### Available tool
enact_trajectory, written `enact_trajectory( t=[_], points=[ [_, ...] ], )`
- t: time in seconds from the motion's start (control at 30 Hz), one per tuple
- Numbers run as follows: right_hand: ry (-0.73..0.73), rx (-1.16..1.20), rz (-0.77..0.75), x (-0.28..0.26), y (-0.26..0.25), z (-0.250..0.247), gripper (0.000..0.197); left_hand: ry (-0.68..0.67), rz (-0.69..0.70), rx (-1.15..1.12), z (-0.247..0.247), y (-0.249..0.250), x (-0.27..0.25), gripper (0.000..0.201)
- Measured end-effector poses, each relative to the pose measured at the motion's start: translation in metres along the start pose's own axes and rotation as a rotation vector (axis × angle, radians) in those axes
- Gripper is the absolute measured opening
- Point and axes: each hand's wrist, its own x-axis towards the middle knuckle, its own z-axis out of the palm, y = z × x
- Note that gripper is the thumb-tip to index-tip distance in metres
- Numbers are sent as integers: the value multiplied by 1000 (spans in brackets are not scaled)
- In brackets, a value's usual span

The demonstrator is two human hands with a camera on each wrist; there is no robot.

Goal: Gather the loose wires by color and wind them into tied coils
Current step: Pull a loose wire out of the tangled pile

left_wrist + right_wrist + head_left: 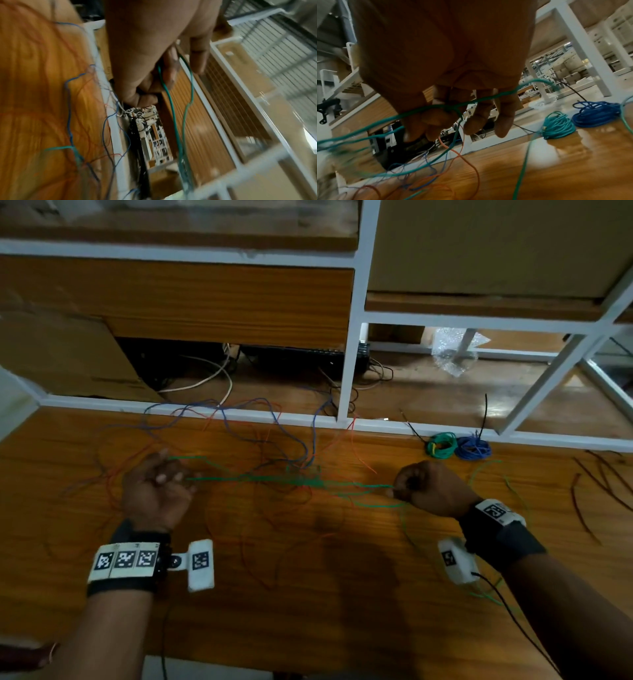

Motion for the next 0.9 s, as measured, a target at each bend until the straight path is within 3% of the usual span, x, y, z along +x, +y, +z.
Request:
enact_trajectory(
  t=[0.1,0.13,0.2,0.23,0.27,0.37,0.4,0.47,0.5,0.57,0.63,0.7,0.8,0.9],
  points=[
    [-57,-143,58,-3,12,1,19,150,62,-182,-23,7,6,37],
    [-80,-175,68,-4,17,0,8,142,4,-182,-28,6,10,37],
    [-119,-112,82,-6,21,0,34,37,-230,-112,-28,-10,19,22],
    [-139,-40,89,-6,18,0,47,32,-318,51,-24,-22,21,17],
    [-157,19,87,-6,12,3,52,67,-359,297,-24,-34,24,28],
    [-127,174,68,-2,-7,15,42,224,-354,1220,2,-59,25,83],
    [-99,244,62,-3,-14,18,40,309,-329,1477,16,-65,22,102],
    [-60,380,42,-9,-31,20,36,451,-78,1769,46,-80,8,110],
    [-51,457,22,-12,-40,21,34,369,107,1855,64,-89,-3,105],
    [-35,604,-28,-17,-56,20,32,14,382,1892,105,-108,-28,90],
    [-13,770,-62,-21,-68,16,32,-310,479,1894,126,-129,-45,83],
    [-21,980,-22,-22,-74,11,32,-473,437,1905,138,-140,-50,75],
    [-88,1101,-9,-23,-70,9,50,-448,494,1704,141,-148,-43,37],
    [-135,1090,-49,-30,-63,9,63,-345,577,1698,137,-143,-32,23]
  ],
)
